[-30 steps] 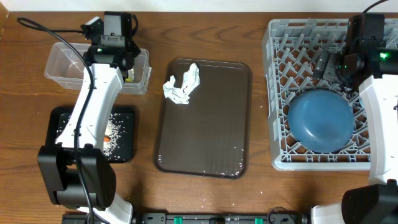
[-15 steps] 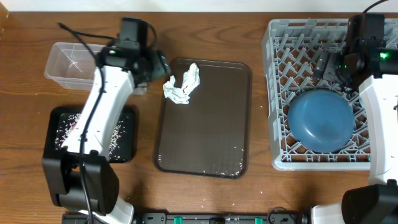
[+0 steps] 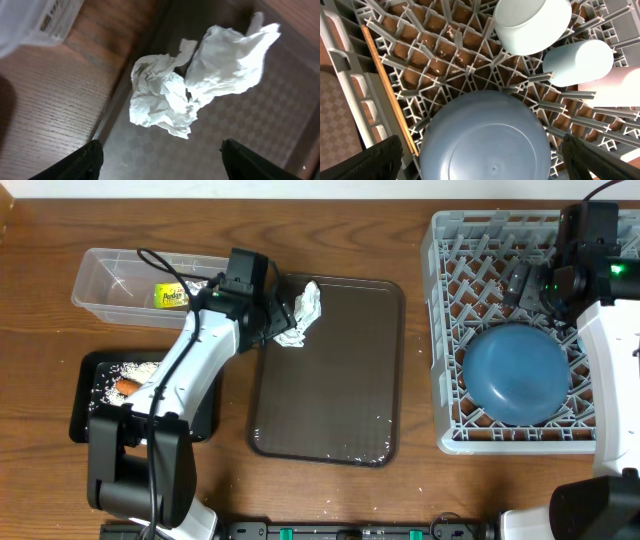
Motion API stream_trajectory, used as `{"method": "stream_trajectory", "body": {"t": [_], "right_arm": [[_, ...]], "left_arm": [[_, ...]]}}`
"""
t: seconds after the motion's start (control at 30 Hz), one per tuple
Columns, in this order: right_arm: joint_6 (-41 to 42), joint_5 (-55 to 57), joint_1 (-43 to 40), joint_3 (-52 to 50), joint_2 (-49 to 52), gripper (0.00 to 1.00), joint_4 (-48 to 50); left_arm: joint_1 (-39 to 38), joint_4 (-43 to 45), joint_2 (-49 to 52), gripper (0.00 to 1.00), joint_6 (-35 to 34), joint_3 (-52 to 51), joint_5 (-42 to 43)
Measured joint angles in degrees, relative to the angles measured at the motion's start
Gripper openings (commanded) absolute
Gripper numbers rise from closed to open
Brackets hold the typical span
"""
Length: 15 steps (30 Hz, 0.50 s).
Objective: Sort waste into correct bins and load items into the dishwasher rack
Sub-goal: 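Grasp the crumpled white tissue on the brown tray with the left gripper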
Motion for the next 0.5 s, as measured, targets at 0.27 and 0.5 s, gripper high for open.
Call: {"method": "stream_trajectory", "body": {"t": [0.27, 0.5], "right_arm": [[0.0, 0.0, 0.0, 0.0, 0.0, 0.99, 0.0], [0.0, 0.0, 0.0, 0.0, 0.0, 0.99, 0.0]], "left_arm": [[-1.2, 5.6, 0.0, 0.75, -3.6, -4.2, 0.0], [-3.7, 10.1, 0.5, 0.75, -4.6, -4.2, 0.0]]}}
